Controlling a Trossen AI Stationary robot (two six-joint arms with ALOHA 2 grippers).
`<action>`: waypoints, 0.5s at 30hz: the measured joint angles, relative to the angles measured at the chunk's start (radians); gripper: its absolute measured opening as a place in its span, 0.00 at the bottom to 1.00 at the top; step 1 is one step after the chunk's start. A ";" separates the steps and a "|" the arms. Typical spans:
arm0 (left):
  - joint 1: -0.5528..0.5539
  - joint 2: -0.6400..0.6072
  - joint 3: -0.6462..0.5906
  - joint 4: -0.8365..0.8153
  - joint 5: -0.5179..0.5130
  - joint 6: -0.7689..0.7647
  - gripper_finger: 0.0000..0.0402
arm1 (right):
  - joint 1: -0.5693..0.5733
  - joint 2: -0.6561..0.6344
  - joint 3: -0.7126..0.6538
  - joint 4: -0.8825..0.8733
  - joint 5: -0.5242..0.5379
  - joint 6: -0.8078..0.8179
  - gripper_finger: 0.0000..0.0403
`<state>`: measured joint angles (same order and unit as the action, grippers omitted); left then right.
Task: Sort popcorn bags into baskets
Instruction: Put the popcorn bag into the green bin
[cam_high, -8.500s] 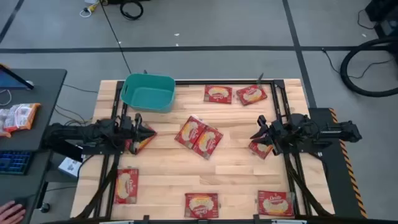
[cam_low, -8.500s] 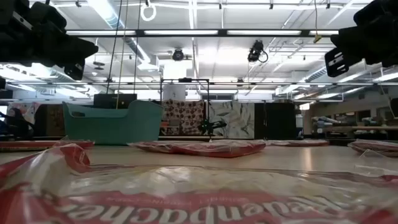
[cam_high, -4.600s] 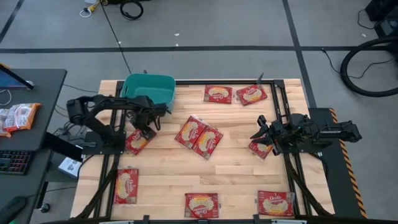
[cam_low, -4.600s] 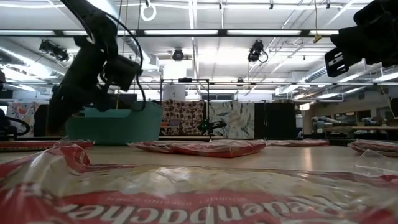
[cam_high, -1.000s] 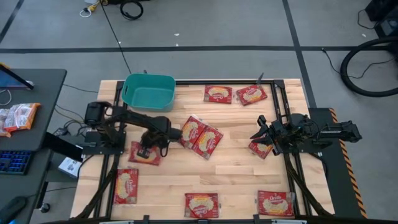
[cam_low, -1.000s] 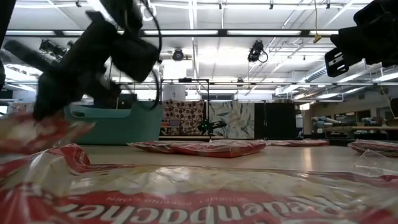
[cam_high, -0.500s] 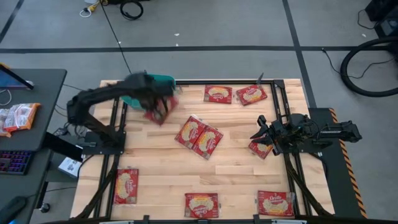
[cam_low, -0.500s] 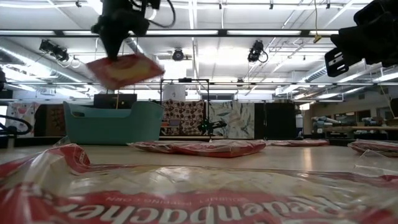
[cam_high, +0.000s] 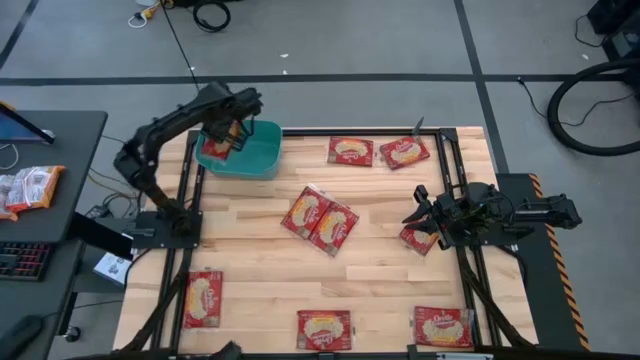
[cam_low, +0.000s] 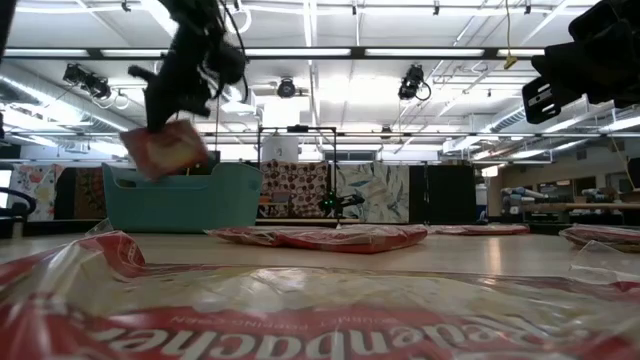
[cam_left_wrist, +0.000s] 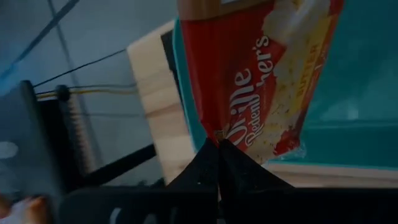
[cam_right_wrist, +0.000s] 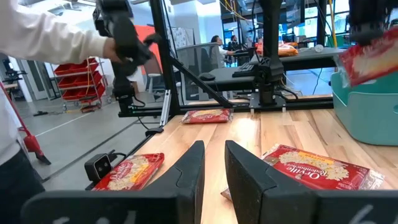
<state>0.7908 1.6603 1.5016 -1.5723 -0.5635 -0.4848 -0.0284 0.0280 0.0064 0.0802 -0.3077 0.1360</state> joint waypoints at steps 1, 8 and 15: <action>0.010 0.027 -0.010 0.001 -0.012 0.019 0.00 | 0.000 0.000 0.000 0.000 0.000 0.000 0.17; 0.042 0.164 -0.021 0.002 -0.075 0.085 0.01 | 0.000 0.000 0.000 0.000 0.000 0.000 0.17; 0.058 0.280 -0.021 0.002 -0.081 0.086 0.01 | 0.000 0.000 0.000 0.000 0.000 0.000 0.17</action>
<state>0.8487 1.9398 1.4807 -1.5701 -0.6444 -0.3986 -0.0284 0.0280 0.0063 0.0799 -0.3077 0.1360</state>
